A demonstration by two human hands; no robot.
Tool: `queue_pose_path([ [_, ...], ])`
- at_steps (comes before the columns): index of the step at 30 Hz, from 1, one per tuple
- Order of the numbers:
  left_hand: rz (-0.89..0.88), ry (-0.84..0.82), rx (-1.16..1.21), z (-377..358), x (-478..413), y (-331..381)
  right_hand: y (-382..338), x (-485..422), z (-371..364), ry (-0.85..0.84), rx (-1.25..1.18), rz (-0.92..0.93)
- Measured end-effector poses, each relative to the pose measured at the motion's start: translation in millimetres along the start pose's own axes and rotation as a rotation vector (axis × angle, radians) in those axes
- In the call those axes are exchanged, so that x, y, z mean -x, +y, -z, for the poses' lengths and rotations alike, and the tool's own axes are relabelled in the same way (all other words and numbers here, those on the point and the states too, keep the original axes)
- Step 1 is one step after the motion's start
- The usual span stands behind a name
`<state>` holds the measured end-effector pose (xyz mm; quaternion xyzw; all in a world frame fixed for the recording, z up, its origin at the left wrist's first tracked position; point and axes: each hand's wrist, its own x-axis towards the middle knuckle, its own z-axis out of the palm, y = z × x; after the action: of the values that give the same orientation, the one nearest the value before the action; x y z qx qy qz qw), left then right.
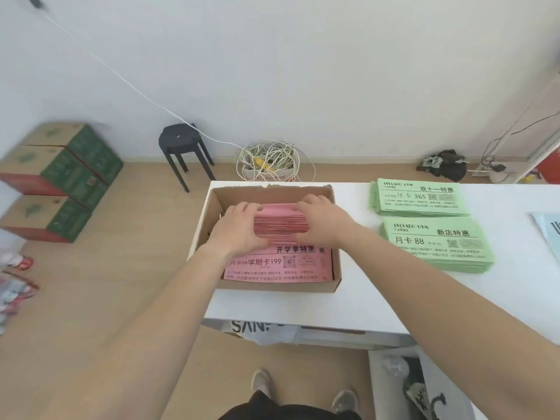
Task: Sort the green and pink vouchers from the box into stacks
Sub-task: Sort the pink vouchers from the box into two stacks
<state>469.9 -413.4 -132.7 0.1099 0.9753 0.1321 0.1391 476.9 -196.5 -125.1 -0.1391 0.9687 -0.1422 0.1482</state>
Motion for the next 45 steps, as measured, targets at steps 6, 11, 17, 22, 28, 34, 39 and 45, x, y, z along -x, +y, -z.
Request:
queue_pose_path([
  [6,-0.117,0.023,-0.114,-23,-4,-48,-24,-16,-41,0.043,0.272,-0.069],
  [11,-0.189,0.010,-0.150,-28,-20,-57,-27,-23,-49,0.035,0.304,-0.142],
  [17,-0.229,-0.088,-0.197,-25,-36,-54,-28,-35,-52,0.013,0.332,-0.092],
  [22,-0.229,-0.094,-0.200,-16,-41,-53,-34,-36,-57,0.083,0.337,-0.079],
  [28,-0.195,0.014,-0.214,-14,-59,-45,-10,-62,-43,0.070,0.293,-0.089],
  [34,-0.159,-0.004,-0.248,-12,-67,-48,0,-78,-32,0.028,0.361,-0.054],
  [39,-0.141,0.010,-0.281,-8,-74,-49,4,-84,-29,0.061,0.375,-0.034],
  [45,-0.161,0.026,-0.292,18,-69,-50,-9,-73,-6,0.056,0.385,-0.026],
])
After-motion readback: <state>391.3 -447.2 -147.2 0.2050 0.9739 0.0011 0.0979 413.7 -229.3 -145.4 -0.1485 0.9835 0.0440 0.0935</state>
